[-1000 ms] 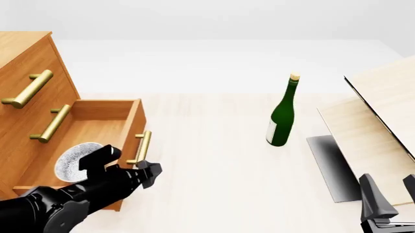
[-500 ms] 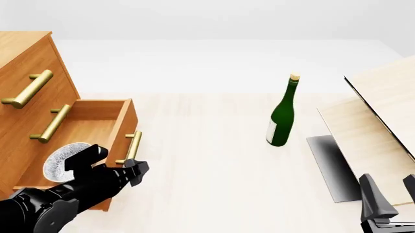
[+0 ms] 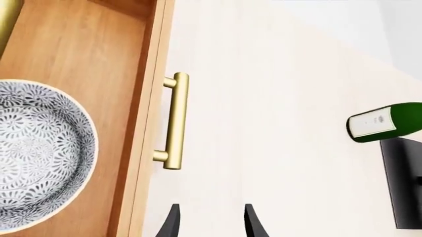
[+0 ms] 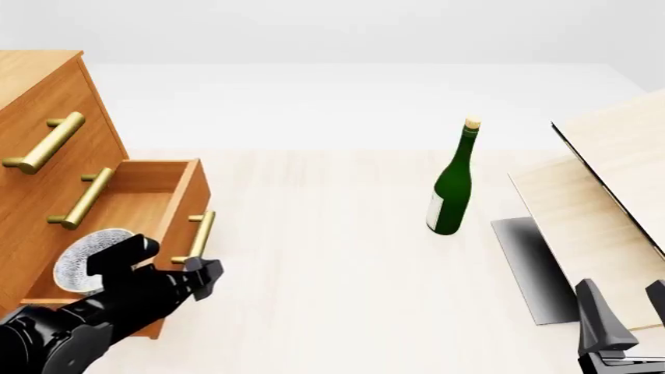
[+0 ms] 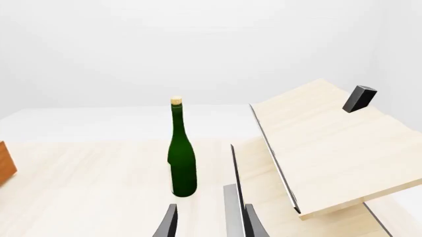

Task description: Put the bowl in the bottom drawer of the cabinet and close it.

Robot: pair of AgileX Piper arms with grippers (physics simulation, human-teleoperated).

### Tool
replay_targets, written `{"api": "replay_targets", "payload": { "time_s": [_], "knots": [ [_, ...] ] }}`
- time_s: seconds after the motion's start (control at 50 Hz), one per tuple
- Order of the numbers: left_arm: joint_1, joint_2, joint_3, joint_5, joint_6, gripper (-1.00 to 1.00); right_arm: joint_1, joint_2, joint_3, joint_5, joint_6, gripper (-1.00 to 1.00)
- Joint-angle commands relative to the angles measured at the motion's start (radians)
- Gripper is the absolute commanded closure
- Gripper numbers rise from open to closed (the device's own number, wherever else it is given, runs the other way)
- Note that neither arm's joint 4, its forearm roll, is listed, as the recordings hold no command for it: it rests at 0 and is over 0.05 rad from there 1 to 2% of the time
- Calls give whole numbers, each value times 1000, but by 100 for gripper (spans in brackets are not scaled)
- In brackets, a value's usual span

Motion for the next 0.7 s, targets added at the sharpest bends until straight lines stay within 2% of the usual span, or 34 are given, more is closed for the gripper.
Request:
{"api": "replay_targets", "payload": {
  "time_s": [0.02,0.34,0.48,0.7],
  "knots": [
    [41,89,29,-4,8,-100,0,0,0,0,0,-100],
    [98,102,50,-21,-23,-100,0,0,0,0,0,-100],
    [100,99,49,-20,-22,-100,0,0,0,0,0,-100],
    [164,79,56,-5,-4,-100,0,0,0,0,0,-100]
  ]
}}
